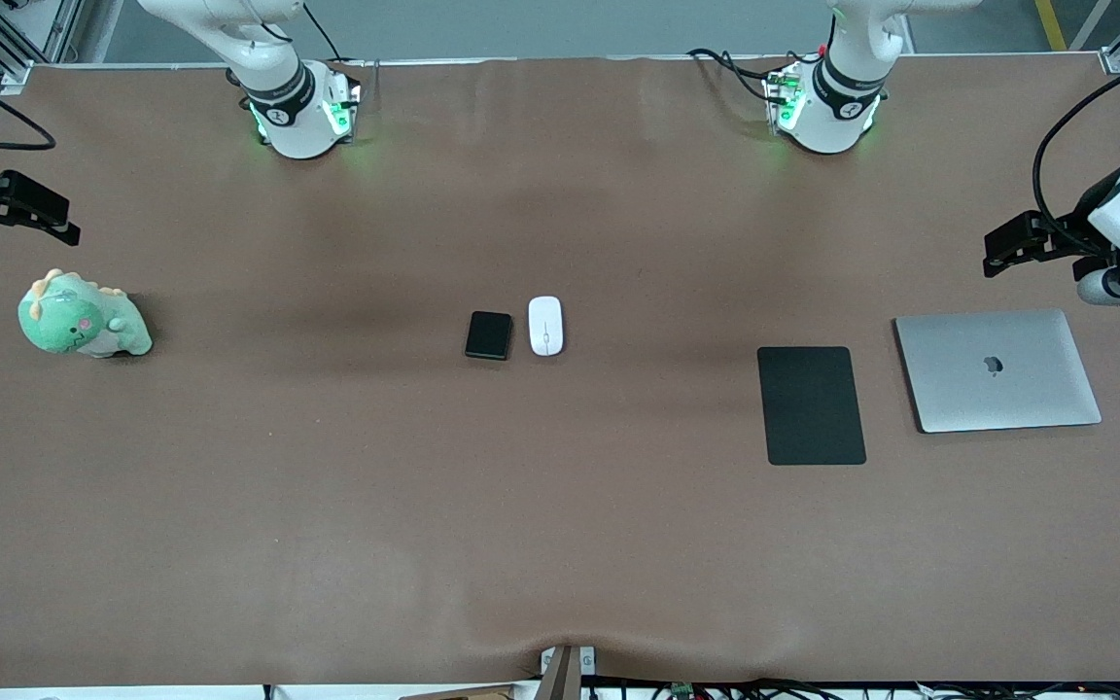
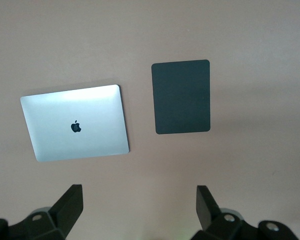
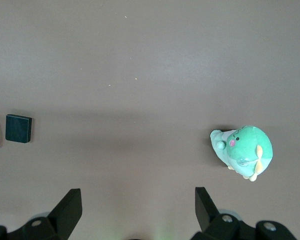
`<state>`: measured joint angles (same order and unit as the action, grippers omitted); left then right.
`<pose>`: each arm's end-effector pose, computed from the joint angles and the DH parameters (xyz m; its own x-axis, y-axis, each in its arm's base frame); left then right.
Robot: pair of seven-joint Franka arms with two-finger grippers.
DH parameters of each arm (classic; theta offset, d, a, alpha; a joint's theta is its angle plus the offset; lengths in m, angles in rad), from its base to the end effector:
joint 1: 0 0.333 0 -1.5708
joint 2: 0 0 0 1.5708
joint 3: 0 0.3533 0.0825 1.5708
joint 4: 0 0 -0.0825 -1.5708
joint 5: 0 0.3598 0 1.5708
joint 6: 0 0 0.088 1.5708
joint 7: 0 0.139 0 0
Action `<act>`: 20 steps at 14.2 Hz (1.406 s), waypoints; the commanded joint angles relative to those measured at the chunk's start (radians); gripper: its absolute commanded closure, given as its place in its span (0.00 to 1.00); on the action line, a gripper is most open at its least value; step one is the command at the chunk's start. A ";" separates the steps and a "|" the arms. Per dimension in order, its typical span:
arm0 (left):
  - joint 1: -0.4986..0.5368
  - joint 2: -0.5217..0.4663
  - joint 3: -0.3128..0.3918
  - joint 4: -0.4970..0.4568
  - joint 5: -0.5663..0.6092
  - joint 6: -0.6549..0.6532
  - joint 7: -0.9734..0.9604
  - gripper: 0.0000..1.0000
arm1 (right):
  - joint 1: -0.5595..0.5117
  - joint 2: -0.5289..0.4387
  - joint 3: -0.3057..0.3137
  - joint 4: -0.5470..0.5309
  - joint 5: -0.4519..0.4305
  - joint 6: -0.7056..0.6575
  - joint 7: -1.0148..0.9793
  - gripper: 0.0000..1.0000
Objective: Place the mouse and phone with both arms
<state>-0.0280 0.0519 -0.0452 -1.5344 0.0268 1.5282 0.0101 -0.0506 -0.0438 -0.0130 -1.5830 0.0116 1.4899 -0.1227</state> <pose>0.5404 -0.0351 0.6147 0.9949 -0.0820 -0.0582 -0.0835 -0.9962 -0.0239 0.5041 -0.0306 0.6402 0.9971 0.0601 -0.0474 0.0593 -0.9981 -0.0181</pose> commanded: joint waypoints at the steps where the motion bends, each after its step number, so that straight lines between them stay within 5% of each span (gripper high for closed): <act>1: 0.000 0.003 -0.002 0.010 0.021 -0.006 0.017 0.00 | -0.015 0.012 0.004 0.023 0.011 -0.014 -0.009 0.00; 20: -0.073 0.045 -0.004 0.013 -0.111 0.029 -0.212 0.00 | -0.012 0.016 0.004 0.023 0.011 -0.014 -0.008 0.00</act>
<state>-0.0686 0.0753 -0.0500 -1.5393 -0.0643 1.5406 -0.1395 -0.0516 -0.0397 -0.0146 -1.5830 0.0116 1.4897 -0.1227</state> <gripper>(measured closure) 0.000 0.000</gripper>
